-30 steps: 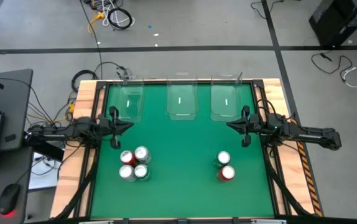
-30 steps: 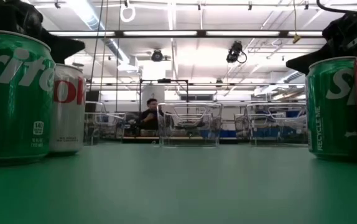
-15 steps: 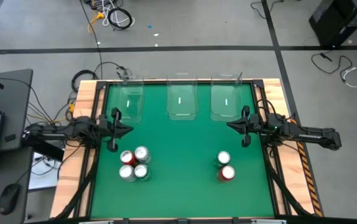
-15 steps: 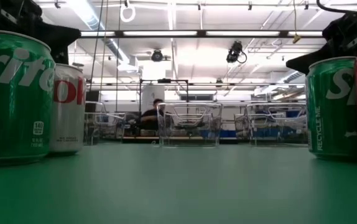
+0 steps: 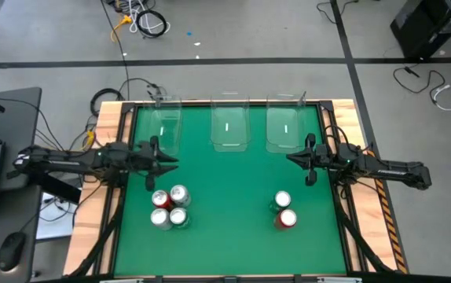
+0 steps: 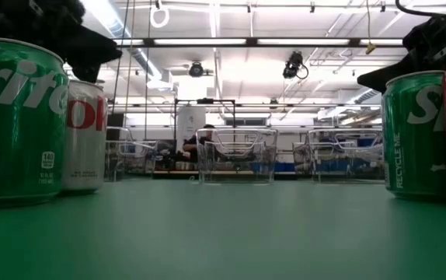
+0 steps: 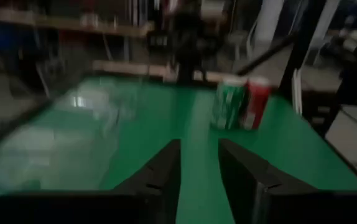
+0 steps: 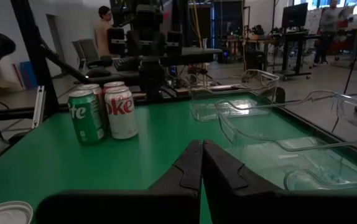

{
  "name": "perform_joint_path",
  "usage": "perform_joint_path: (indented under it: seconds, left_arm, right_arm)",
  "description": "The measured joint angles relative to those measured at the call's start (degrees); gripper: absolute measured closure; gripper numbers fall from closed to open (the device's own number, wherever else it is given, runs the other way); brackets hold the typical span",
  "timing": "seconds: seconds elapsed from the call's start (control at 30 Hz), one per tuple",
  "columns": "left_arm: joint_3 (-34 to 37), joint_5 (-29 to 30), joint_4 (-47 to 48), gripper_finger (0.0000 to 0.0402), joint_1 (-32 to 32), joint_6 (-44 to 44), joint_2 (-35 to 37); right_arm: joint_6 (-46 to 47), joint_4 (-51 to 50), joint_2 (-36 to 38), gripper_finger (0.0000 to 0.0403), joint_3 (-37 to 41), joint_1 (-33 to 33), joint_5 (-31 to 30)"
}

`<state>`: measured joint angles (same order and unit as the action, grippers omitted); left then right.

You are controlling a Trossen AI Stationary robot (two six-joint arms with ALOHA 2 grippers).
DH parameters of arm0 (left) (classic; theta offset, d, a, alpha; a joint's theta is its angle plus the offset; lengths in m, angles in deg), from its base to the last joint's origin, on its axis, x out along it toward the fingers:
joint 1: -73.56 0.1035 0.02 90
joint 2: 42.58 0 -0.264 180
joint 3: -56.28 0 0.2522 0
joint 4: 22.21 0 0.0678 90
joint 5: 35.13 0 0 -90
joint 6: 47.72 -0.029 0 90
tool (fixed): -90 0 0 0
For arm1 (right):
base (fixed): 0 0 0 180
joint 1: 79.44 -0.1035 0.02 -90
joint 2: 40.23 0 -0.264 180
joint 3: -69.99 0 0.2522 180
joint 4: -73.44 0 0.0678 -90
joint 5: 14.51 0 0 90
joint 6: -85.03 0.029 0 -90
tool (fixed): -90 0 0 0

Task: Sort soda cans
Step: Put the left red-black soda can into the center transparent bin

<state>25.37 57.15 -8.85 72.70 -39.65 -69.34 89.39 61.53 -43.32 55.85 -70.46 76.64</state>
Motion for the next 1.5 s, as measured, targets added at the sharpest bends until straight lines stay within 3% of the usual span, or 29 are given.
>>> perform_joint_path:
  seconds: [0.3, 0.57, 1.03, 1.2, 1.3, 1.5]
  left_arm:
    - [-14.2, -3.0, 15.2, 0.0259, 0.0, 1.7, -10.4]
    - [-18.3, -12.1, 10.7, 0.0259, -0.1, 7.4, -14.3]
    - [-36.7, -0.3, 47.7, 0.0259, -5.0, 10.2, -24.8]
    - [-40.6, -0.3, 60.4, 0.0259, -5.3, 14.2, -30.5]
    - [-41.2, -3.2, 65.8, 0.0257, -5.4, 17.8, -33.8]
    - [-41.2, -9.0, 70.3, 0.0226, -6.7, 21.3, -39.1]
  right_arm:
    - [0.0, 0.0, 0.0, 0.0382, 0.0, 0.0, 0.0]
    - [0.0, 0.0, 0.0, 0.0382, 0.0, 0.0, 0.0]
    - [0.0, 0.0, 0.0, 0.0382, 0.0, 0.0, 0.0]
    - [0.0, 0.0, 0.0, 0.0382, 0.0, 0.0, 0.0]
    - [0.0, 0.0, 0.0, 0.0382, 0.0, 0.0, 0.0]
    - [0.0, 0.0, 0.0, 0.0382, 0.0, 0.0, 0.0]
